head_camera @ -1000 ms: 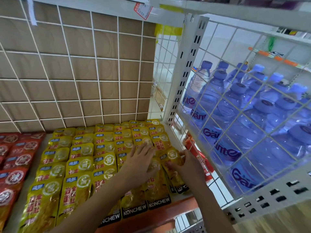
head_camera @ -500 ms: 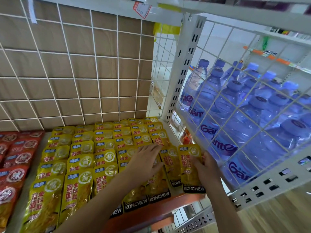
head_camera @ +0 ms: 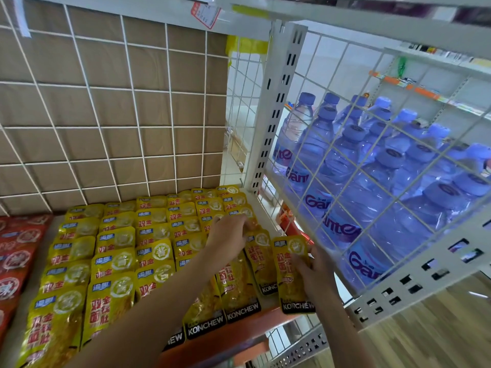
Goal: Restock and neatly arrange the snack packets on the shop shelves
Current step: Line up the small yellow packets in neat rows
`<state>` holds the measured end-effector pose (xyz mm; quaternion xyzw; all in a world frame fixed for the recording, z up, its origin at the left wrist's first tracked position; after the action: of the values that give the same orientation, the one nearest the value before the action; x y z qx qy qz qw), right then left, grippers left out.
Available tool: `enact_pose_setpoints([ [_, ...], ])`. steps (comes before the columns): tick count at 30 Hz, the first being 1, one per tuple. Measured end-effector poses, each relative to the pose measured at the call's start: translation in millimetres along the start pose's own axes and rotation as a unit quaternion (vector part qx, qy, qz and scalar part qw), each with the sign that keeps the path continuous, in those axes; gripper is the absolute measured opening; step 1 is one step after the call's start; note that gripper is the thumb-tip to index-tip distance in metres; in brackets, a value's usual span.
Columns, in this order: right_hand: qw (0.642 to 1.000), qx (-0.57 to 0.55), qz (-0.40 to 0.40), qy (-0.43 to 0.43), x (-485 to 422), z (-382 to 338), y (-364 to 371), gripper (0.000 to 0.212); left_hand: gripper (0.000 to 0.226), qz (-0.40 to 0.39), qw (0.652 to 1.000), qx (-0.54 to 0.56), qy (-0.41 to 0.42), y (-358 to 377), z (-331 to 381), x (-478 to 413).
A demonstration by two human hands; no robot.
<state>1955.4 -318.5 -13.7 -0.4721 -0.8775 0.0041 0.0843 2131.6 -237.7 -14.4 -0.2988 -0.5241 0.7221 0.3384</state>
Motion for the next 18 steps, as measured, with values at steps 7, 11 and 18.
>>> enact_pose_setpoints([
  [7,1.0,0.013,-0.008,-0.009,-8.2,1.5,5.9,0.007,0.011,0.003,0.989,0.137,-0.053,-6.9,-15.7,-9.8],
  [11,0.999,0.03,-0.012,-0.014,-13.7,3.7,11.3,0.007,0.012,0.009,0.987,0.146,-0.058,-5.9,-20.7,-11.4],
  [18,0.998,0.052,-0.028,-0.031,-23.4,2.0,24.5,0.005,0.013,0.018,0.987,0.144,-0.061,-2.8,-24.9,-14.2],
])
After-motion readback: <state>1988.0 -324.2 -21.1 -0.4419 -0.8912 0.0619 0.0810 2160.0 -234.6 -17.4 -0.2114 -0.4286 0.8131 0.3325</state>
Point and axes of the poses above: each hand's wrist, its own x-axis away from the middle knuckle, its own y-axis out of the palm, z = x × y, the point moved 1 cm from there along -x, towards the middle knuckle, and after that the axes turned 13 degrees about -x, right-handed, at the moved point
